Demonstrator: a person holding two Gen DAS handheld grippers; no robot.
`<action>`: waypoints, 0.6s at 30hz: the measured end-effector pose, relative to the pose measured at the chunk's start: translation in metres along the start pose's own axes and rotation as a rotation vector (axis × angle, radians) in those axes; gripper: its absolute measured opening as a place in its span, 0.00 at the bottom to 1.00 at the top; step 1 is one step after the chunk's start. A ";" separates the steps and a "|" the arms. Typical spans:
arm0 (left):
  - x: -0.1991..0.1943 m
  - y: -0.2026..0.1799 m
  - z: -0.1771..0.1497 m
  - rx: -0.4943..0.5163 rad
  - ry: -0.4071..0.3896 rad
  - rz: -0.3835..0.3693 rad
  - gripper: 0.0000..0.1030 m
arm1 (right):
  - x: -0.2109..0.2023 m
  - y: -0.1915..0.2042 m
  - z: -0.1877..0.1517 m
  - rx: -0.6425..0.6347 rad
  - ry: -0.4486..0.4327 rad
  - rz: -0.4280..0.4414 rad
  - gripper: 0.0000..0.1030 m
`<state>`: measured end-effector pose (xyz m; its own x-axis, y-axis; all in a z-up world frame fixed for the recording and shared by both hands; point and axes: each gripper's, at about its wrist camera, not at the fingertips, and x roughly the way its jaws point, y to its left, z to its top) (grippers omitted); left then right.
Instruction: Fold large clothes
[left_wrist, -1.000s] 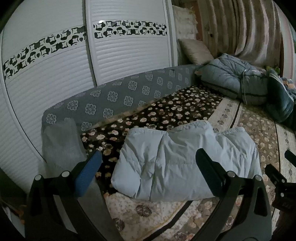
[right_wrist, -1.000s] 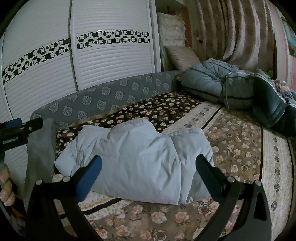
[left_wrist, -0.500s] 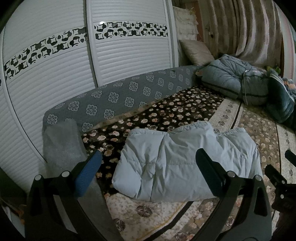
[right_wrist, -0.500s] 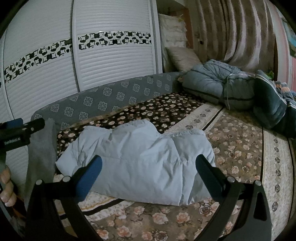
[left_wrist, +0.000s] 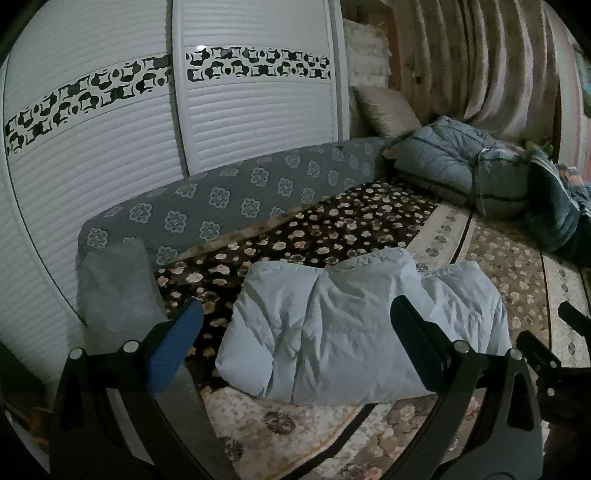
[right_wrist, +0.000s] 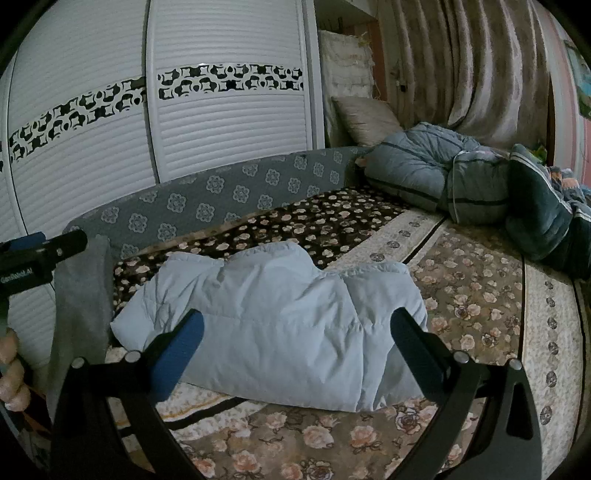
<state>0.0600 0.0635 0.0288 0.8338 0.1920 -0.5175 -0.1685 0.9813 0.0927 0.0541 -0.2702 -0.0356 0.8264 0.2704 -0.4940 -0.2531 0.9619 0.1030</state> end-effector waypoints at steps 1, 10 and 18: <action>0.000 0.000 0.000 0.001 -0.001 0.001 0.97 | 0.000 0.000 0.000 0.000 0.001 -0.001 0.98; -0.007 -0.005 -0.001 0.016 -0.010 0.002 0.97 | -0.001 -0.001 0.003 -0.008 -0.001 0.003 0.98; -0.004 0.002 0.001 -0.002 0.016 -0.004 0.97 | -0.004 -0.002 0.006 -0.019 -0.003 0.005 0.98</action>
<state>0.0571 0.0644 0.0315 0.8262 0.1879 -0.5311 -0.1665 0.9821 0.0885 0.0546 -0.2727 -0.0285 0.8264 0.2758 -0.4909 -0.2671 0.9595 0.0893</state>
